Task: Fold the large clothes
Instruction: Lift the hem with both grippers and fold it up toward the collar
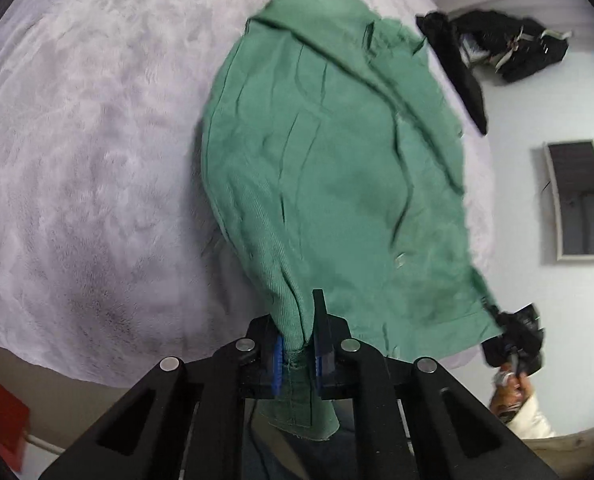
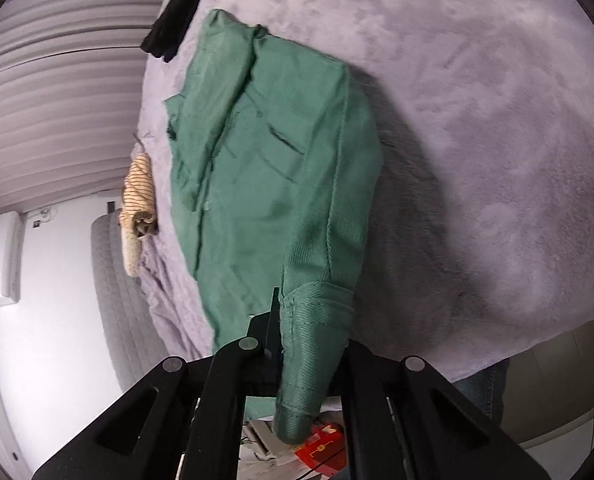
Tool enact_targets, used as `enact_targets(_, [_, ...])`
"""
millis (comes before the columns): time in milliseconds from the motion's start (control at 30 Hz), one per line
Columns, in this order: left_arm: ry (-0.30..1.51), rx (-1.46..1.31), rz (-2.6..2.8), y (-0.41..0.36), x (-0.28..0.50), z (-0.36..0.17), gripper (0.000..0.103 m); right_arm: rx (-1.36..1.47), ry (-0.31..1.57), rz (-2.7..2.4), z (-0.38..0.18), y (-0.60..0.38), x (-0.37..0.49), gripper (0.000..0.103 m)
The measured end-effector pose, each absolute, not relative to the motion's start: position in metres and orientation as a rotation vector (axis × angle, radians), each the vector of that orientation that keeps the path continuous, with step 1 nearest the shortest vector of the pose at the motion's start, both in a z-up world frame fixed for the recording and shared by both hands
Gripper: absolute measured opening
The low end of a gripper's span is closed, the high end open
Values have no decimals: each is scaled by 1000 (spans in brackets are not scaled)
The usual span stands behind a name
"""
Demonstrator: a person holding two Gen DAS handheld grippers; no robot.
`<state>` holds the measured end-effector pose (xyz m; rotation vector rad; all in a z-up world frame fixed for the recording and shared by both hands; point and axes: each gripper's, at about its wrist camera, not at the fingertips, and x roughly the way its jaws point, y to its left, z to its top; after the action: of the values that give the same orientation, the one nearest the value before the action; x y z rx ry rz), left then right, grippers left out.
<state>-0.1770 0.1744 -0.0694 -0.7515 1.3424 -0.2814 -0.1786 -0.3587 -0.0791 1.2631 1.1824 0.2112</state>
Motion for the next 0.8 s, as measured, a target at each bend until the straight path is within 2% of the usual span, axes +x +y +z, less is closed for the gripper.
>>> enact_targets(200, [1167, -870, -260, 182, -108, -13, 12, 1254, 1084, 379, -20, -362, -107, 7])
enact_targets(467, [957, -826, -178, 173, 36, 32, 12, 1182, 1001, 527, 24, -362, 62, 7])
enact_targets(600, [964, -778, -70, 173, 105, 15, 12, 1142, 1052, 484, 6, -363, 153, 7])
enact_targets(800, [1090, -675, 10, 166, 174, -42, 12, 1062, 1144, 392, -38, -352, 227, 7])
